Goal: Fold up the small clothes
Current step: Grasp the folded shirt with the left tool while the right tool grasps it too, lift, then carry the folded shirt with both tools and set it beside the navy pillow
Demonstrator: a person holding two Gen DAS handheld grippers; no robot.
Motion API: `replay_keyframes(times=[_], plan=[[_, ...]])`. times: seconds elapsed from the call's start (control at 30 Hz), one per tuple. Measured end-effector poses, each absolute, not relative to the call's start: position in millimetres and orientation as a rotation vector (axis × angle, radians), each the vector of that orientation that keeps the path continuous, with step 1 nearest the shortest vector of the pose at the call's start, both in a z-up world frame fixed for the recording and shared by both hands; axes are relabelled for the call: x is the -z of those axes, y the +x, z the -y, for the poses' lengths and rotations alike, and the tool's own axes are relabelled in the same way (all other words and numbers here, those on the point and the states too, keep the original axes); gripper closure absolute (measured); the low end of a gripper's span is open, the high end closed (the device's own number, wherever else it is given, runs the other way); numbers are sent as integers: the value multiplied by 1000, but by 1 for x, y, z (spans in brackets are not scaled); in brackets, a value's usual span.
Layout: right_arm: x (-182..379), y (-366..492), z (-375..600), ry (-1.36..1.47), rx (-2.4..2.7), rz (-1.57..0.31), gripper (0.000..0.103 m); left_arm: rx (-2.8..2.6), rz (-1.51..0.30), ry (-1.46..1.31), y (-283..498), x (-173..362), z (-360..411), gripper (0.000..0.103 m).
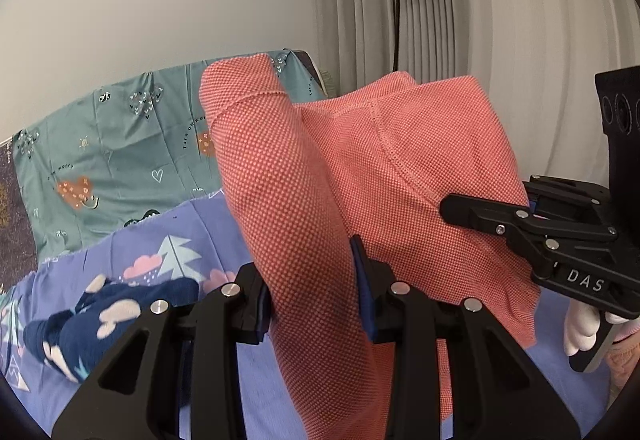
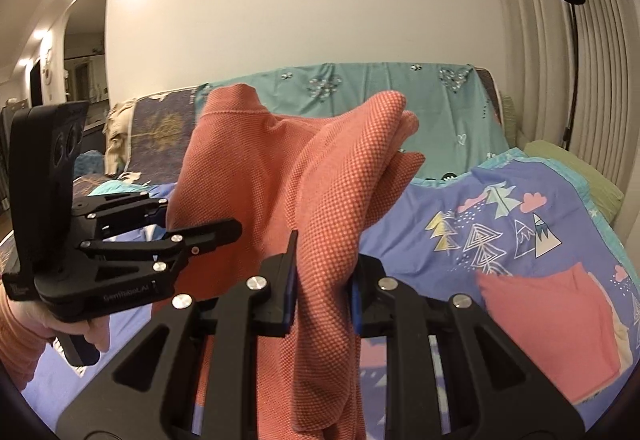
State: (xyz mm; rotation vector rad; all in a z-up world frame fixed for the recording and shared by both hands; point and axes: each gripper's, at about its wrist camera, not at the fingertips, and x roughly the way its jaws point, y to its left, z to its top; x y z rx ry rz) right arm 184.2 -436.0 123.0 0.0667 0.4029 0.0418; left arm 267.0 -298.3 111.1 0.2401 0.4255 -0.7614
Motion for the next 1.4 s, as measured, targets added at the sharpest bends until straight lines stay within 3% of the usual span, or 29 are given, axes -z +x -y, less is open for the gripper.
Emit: replay_keyframes(times=[0.7, 0.77, 0.83, 1.0, 1.13, 1.4], plan=[[-33, 296, 469, 125, 7, -574, 83, 675, -605, 270, 365, -24, 329, 67], [-19, 312, 476, 125, 56, -627, 76, 643, -632, 301, 378, -11, 334, 58], [2, 326, 484, 109, 151, -698, 67, 590, -664, 365, 388, 9, 340, 55], [56, 333, 505, 175, 176, -834, 67, 568, -702, 531, 377, 53, 348, 55], [61, 328, 508, 196, 192, -838, 67, 532, -632, 593, 362, 61, 356, 55], [64, 327, 483, 15, 273, -816, 67, 523, -694, 449, 369, 63, 344, 51]])
